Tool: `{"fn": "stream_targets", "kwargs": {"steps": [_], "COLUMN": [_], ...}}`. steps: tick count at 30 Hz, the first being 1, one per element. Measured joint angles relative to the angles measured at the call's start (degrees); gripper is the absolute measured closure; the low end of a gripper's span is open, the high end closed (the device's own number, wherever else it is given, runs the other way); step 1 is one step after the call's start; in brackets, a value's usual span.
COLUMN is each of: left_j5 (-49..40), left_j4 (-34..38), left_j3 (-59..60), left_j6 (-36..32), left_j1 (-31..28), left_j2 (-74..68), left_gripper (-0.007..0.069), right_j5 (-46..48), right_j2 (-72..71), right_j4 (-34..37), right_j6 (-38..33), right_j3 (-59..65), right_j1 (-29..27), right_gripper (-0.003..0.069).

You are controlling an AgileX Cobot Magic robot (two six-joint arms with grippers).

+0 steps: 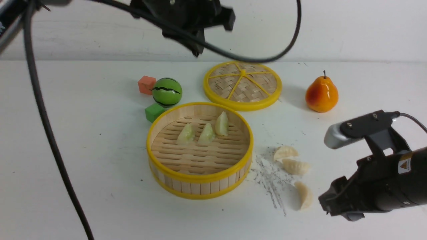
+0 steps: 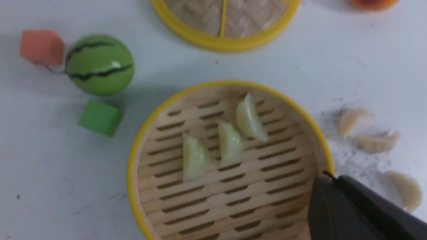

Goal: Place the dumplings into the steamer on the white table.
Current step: 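Reach for and grasp a dumpling lying on the table beside the steamer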

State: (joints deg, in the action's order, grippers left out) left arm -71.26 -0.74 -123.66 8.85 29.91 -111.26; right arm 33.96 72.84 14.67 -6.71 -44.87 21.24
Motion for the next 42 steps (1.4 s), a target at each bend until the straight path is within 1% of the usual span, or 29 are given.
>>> {"fn": "stream_targets", "kwargs": {"steps": [2, 5, 9, 13, 16, 19, 22, 26, 29, 32, 34, 36, 38, 39, 40, 41, 42], "left_j5": [1.2, 6.4, 7.22, 6.26, 1.59, 0.7, 2.17, 14.24, 22.79, 25.7, 26.26, 26.55, 26.34, 26.02, 25.94, 24.93, 24.7], "left_j4": [0.04, -0.22, -0.42, -0.14, 0.27, 2.22, 3.47, 3.7, 3.17, 0.16, -2.34, -4.48, -7.23, -9.01, -9.39, -13.48, -14.8], "left_j3": [3.78, 7.73, 8.81, 8.97, 9.16, 12.8, 22.27, 44.73, 59.21, 71.67, 78.24, 82.6, 84.9, 85.59, 85.71, 86.75, 87.36], "left_j6": [-0.16, 0.72, 2.22, 0.83, -1.51, -3.36, -3.87, -3.81, -3.81, -3.81, -3.41, -2.01, 0.03, 1.15, 1.15, 3.76, 5.21], "left_j1": [0.0, 0.05, 0.17, 1.48, 3.28, 4.04, 4.04, 4.04, 4.04, 4.04, 4.04, 4.04, 4.04, 4.04, 4.04, 4.04, 4.04], "left_j2": [-1.77, -5.43, -7.57, -2.98, 6.3, 17.9, 30.31, 48.74, 58.0, 64.84, 68.1, 71.25, 75.86, 78.5, 79.05, 83.58, 85.85], "left_gripper": [0.0638, 0.0638, 0.0638, 0.0638, 0.0638, 0.0638, 0.0638, 0.0638, 0.0638, 0.0638, 0.0638, 0.0638, 0.0638, 0.0638, 0.0638, 0.0638, 0.0638], "right_j5": [0.29, 0.84, 0.83, 0.83, -0.73, -4.95, -8.45, -10.51, -11.45, -11.61, -11.34, -10.91, -9.62, -8.92, -8.68, -6.19, -4.46], "right_j2": [0.65, 1.26, 1.44, 1.48, 2.45, 5.13, 9.04, 17.6, 23.4, 28.62, 31.43, 32.72, 33.0, 33.0, 33.0, 32.89, 32.81], "right_j4": [-0.37, -0.3, 0.06, 0.11, 0.33, 0.69, 0.93, 0.92, 0.45, -0.84, -1.88, -2.38, -2.84, -2.92, -2.97, -2.94, -2.94], "right_j6": [1.07, 1.69, 1.69, 1.7, 2.76, 4.22, 5.49, 5.93, 5.98, 5.98, 5.98, 5.99, 5.99, 5.99, 5.99, 5.99, 5.99], "right_j3": [-0.11, -0.17, -0.28, -0.33, -0.34, -0.47, -1.95, -7.13, -10.59, -13.66, -14.67, -15.02, -15.56, -15.7, -15.77, -16.14, -16.52], "right_j1": [-0.7, -0.97, -1.08, -1.15, -1.15, -1.15, -1.15, -1.15, -1.15, -1.15, -1.15, -1.15, -1.15, -1.15, -1.15, -1.15, -1.15], "right_gripper": [0.0261, 0.0261, 0.0261, 0.0261, 0.0261, 0.0261, 0.0261, 0.0261, 0.0261, 0.0263, 0.028, 0.0313, 0.0375, 0.0418, 0.0427, 0.051, 0.0524]}}
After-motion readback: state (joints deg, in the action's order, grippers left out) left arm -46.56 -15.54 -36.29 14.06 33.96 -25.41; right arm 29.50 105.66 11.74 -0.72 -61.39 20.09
